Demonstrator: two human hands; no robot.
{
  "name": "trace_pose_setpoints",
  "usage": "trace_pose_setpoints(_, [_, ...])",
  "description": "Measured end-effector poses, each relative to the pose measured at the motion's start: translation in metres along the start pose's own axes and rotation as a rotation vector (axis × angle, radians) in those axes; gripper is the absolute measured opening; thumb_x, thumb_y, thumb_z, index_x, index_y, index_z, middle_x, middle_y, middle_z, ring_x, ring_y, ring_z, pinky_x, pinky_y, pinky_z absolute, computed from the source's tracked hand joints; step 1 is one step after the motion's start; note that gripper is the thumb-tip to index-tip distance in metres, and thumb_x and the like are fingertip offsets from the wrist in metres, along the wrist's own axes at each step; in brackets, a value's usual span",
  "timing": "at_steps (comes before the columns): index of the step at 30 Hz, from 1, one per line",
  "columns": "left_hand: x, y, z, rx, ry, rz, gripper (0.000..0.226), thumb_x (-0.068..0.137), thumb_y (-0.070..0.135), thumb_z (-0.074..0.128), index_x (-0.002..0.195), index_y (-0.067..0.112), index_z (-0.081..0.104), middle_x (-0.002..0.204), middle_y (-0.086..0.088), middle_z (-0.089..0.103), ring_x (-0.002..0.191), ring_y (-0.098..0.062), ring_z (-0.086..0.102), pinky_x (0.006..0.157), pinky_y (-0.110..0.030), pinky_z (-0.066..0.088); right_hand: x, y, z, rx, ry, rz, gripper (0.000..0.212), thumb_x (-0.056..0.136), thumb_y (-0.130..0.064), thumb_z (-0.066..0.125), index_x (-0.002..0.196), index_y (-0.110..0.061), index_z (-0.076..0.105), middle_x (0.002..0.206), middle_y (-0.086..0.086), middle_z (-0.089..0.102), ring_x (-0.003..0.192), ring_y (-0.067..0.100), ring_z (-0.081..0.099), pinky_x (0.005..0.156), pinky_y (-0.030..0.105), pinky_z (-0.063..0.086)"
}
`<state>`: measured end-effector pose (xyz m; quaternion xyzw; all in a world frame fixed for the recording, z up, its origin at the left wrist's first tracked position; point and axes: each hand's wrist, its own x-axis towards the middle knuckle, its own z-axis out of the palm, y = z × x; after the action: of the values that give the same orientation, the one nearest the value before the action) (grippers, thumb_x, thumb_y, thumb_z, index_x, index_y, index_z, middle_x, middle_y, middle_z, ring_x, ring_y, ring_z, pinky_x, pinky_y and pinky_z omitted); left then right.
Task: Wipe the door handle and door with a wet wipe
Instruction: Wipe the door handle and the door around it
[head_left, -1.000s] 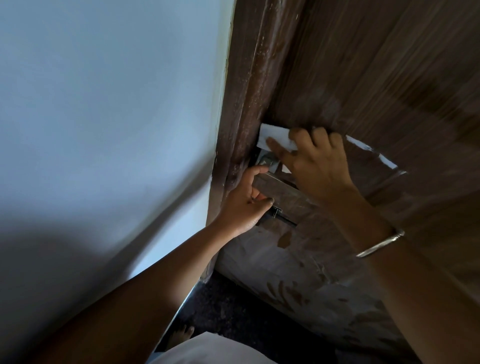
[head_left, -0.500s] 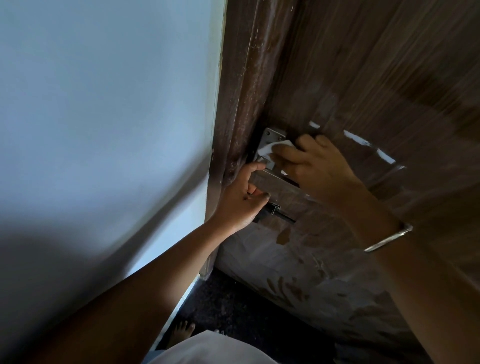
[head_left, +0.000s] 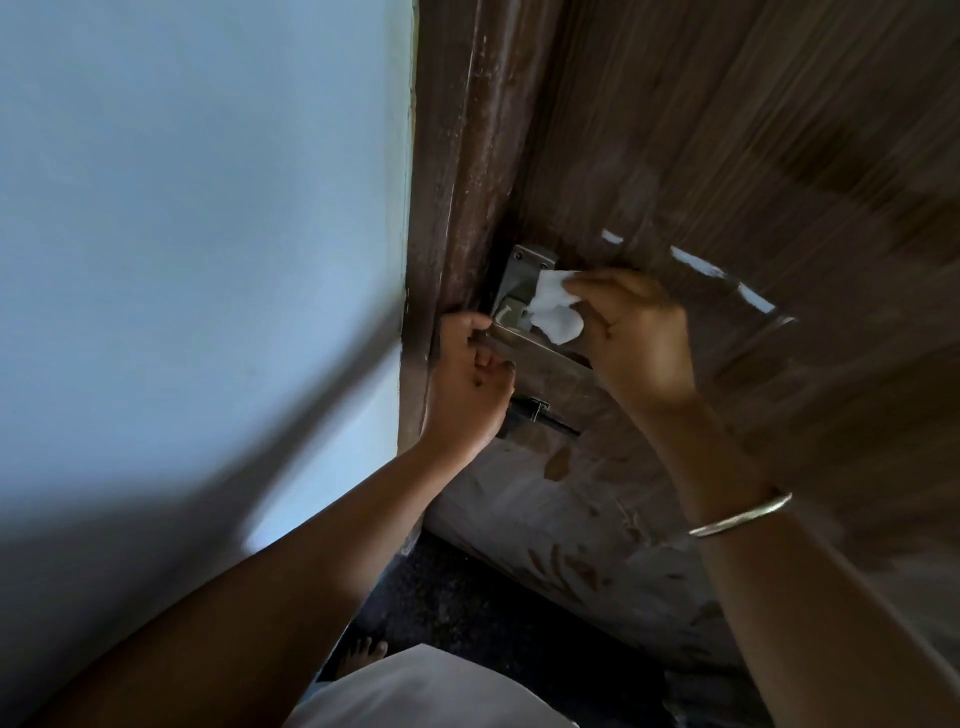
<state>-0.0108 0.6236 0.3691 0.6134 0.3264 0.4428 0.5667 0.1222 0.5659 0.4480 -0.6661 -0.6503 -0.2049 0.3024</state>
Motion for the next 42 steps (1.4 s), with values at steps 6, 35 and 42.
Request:
trace_pose_setpoints(6, [0.0,-0.002,0.008,0.017,0.022,-0.108,0.029,0.07,0.011,0.052,0.078,0.033,0.036,0.065,-0.005,0.048,0.057,-0.02,0.049,0.052,-0.043,0.043,0.021,-0.04,0.02,-0.116,-0.207,-0.035,0.033,0.083,0.007,0.051,0.111,0.0,0.066,0.106,0.018,0.068,0.095,0.033,0.064,0.081,0.036,0.054])
trace_pose_setpoints(35, [0.004,0.012,-0.007,0.212,-0.043,0.165,0.048,0.079,0.003,0.062,0.123,0.005,0.042,0.098,0.008,0.058,0.083,0.007,0.06,0.069,-0.003,0.046,-0.022,-0.028,0.026,0.052,-0.19,-0.057,0.029,0.068,0.009,0.071,0.095,0.001,0.073,0.097,0.018,0.072,0.084,0.032,0.069,0.074,0.038,0.058])
trace_pose_setpoints(42, [-0.001,0.009,-0.011,0.212,-0.09,0.103,0.056,0.082,0.006,0.059,0.131,0.015,0.035,0.132,-0.004,0.051,0.086,-0.004,0.067,0.073,-0.008,0.051,-0.025,-0.01,0.0,0.381,0.114,0.442,0.006,0.083,-0.009,0.069,0.087,-0.007,0.073,0.085,-0.004,0.068,0.075,0.006,0.065,0.067,0.01,0.051])
